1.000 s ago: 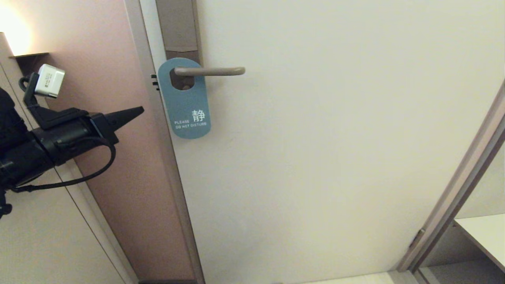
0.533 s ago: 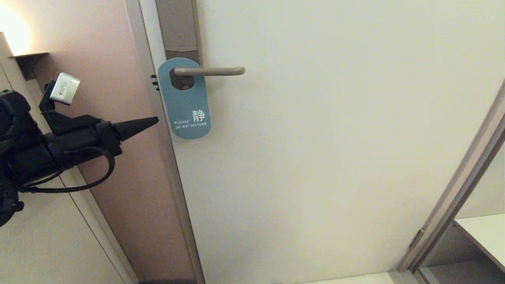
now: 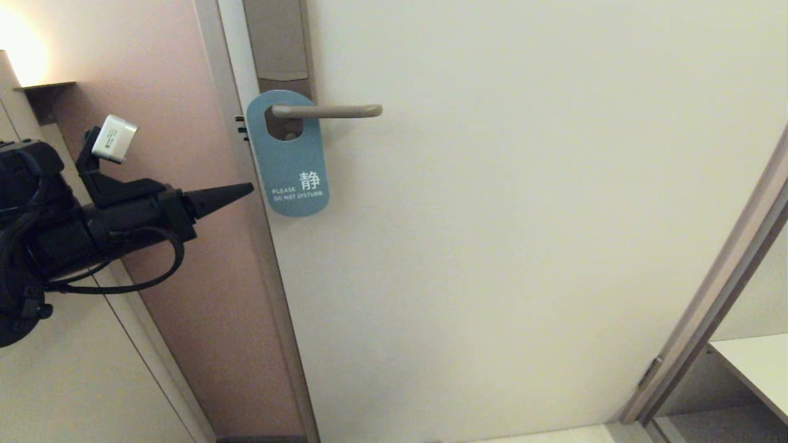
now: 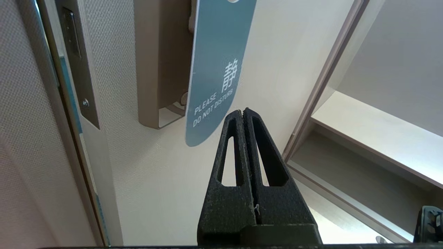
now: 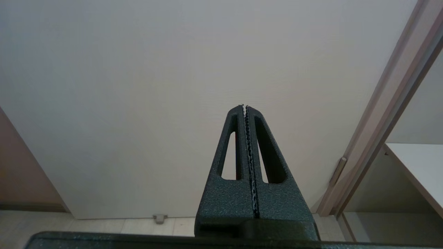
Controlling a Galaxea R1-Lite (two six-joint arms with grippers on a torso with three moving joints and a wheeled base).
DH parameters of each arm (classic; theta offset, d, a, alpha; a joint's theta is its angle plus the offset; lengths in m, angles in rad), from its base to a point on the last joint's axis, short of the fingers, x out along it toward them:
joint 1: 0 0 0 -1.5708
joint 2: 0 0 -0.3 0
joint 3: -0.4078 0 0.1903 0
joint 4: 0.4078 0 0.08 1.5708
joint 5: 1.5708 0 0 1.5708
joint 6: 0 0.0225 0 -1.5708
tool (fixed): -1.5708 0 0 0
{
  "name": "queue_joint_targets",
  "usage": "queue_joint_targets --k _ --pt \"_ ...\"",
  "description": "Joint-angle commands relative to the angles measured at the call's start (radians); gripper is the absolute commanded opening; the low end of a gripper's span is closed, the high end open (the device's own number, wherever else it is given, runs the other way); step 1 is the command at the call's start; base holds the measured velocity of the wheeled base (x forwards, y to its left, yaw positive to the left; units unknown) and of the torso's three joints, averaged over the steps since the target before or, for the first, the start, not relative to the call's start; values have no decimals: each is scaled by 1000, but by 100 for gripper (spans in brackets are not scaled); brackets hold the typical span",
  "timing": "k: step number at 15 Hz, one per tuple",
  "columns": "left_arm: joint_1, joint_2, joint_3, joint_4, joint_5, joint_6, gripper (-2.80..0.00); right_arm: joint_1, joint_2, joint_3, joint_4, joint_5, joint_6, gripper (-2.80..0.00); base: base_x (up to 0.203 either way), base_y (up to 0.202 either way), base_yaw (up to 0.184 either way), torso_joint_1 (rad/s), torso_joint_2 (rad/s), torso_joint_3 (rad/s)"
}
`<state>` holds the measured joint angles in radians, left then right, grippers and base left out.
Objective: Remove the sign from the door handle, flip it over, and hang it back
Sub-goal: Take down the sign
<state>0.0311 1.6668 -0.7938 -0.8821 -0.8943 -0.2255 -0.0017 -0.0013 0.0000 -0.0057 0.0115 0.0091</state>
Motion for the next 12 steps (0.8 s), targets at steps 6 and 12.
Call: queue_joint_targets --k 6,12 --pt "1 22 -4 -6 -2 3 -280 0 1 0 0 1 0 -280 0 0 0 0 0 0" --pt "1 33 -4 -18 -2 6 0 0 1 0 0 1 0 -280 0 0 0 0 0 0"
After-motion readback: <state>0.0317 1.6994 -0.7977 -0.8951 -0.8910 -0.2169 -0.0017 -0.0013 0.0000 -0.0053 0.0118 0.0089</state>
